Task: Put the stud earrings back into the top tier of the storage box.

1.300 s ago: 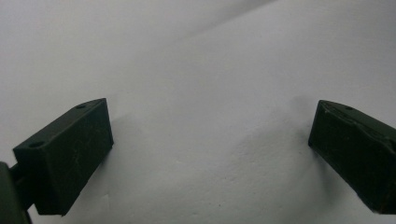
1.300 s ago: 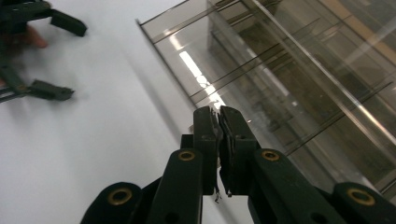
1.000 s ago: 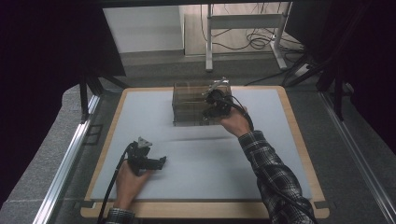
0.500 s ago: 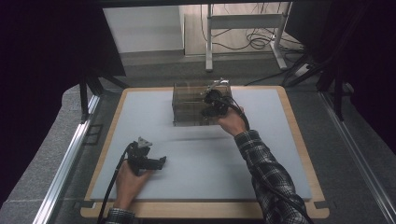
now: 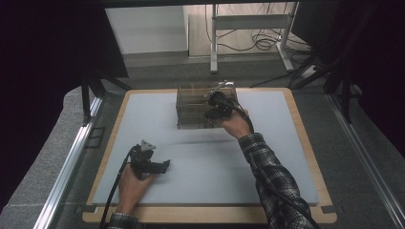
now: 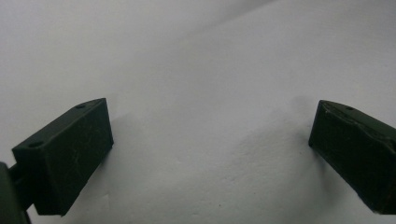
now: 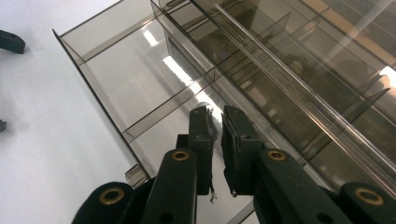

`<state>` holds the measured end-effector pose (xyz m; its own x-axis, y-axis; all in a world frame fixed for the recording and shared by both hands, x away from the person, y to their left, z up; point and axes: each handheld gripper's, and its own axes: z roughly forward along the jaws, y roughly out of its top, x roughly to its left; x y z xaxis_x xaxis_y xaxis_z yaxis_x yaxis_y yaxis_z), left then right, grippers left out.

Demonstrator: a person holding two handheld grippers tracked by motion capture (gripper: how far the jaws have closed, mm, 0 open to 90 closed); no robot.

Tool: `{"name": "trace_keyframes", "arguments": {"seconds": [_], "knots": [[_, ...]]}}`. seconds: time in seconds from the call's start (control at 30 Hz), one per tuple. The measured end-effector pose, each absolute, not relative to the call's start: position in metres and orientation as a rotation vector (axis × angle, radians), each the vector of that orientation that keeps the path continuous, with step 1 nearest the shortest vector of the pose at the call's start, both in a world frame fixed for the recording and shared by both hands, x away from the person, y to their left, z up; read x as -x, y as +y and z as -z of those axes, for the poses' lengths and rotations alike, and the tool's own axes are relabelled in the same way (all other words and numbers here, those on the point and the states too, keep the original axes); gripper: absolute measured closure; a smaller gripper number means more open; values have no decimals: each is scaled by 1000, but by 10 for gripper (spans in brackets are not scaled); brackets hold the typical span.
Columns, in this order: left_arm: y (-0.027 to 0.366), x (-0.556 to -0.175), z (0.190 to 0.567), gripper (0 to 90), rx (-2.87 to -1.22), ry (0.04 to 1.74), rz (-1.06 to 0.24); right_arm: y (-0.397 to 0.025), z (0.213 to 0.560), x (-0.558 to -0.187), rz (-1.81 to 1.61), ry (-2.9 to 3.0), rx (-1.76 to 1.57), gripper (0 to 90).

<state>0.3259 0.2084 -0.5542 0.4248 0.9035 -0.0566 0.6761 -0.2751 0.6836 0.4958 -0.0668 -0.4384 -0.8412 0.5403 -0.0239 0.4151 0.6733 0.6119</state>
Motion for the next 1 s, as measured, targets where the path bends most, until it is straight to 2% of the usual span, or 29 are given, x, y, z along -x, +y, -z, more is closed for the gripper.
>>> {"name": "trace_keyframes", "arguments": {"seconds": [0.6, 1.0], "knots": [[208, -326, 554, 0, -2042, 1329, -459, -75, 425, -483, -964, 2676, -731, 725], [208, -326, 554, 0, -2043, 1328, -462, -78, 420, -467, -991, 2673, -683, 639]]}}
